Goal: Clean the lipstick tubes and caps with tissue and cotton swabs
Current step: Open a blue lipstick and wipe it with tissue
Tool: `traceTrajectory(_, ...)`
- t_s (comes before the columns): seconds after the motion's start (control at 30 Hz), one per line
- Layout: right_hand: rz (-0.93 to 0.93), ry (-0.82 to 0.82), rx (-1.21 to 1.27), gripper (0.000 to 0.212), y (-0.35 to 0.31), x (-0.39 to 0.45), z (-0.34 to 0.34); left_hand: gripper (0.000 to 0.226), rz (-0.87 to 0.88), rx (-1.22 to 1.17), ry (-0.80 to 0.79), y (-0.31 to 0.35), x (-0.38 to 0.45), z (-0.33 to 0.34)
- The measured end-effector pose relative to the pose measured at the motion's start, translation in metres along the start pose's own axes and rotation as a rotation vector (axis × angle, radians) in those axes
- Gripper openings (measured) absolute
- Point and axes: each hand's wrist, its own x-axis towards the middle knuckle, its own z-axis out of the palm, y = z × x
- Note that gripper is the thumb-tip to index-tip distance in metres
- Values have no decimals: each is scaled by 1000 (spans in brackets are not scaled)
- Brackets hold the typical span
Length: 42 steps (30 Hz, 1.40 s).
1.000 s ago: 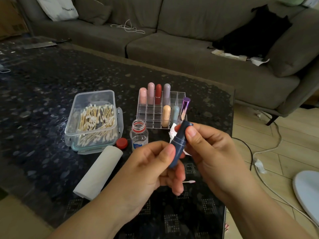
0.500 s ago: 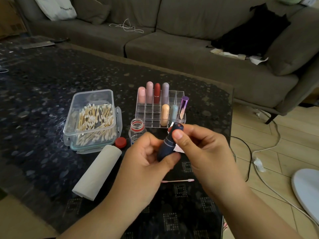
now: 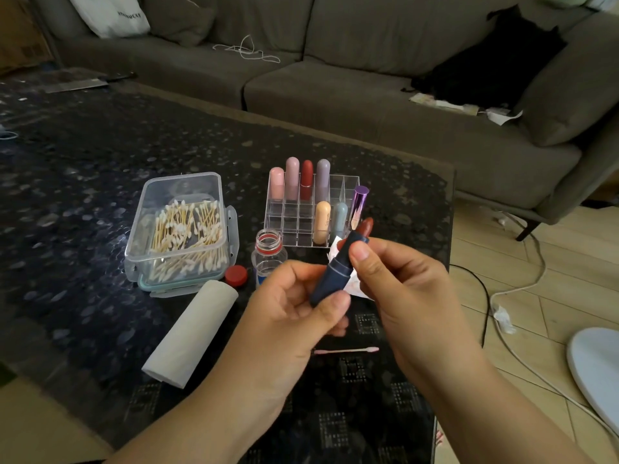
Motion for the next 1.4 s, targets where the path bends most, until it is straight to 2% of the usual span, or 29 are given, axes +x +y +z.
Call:
traceTrajectory(0.13,25,-18,81,24,-4,1,-3,48,-246,-195,-137,10,-1,3)
traceTrajectory(0.17,24,-25,90,24,-3,1,-4,45,-240,-186,-137,10,-1,2)
traceTrajectory(0.27,10,-16,24,26,1,1,-6,13,-103,-87,-77,6,1,-2)
traceTrajectory(0.33,17,-12,7,25,3,1,-6,4,-39,-27,-57,4,3,-4)
traceTrajectory(0.5,38,-13,-68,27,0,3,-6,30,-36,79,-107,0,4,-7)
traceTrajectory(0.6,68,-64,-221,26,-11,3,-9,38,-63,124,-94,-2,5,-8)
traceTrajectory(0.7,111,75,-466,19,-7,14,-31,34,-50,162,-13,-2,8,-11)
traceTrajectory(0.77,125,153,-769,31,5,24,-49,20,-31,215,19,-2,10,-14)
traceTrajectory(0.87,226,102,-1077,47,26,35,-61,10,-6,280,44,-3,11,-15)
traceTrajectory(1.03,287,69,-1217,54,52,40,-49,9,-1,311,60,-4,13,-12)
traceTrajectory(1.1,293,75,-1244,47,58,43,-47,9,-3,314,54,-3,13,-11)
traceTrajectory(1.23,313,75,-1164,16,59,47,-44,9,-2,315,41,-3,11,-10)
traceTrajectory(1.4,300,11,-1095,10,42,43,-41,12,26,292,26,0,11,-9)
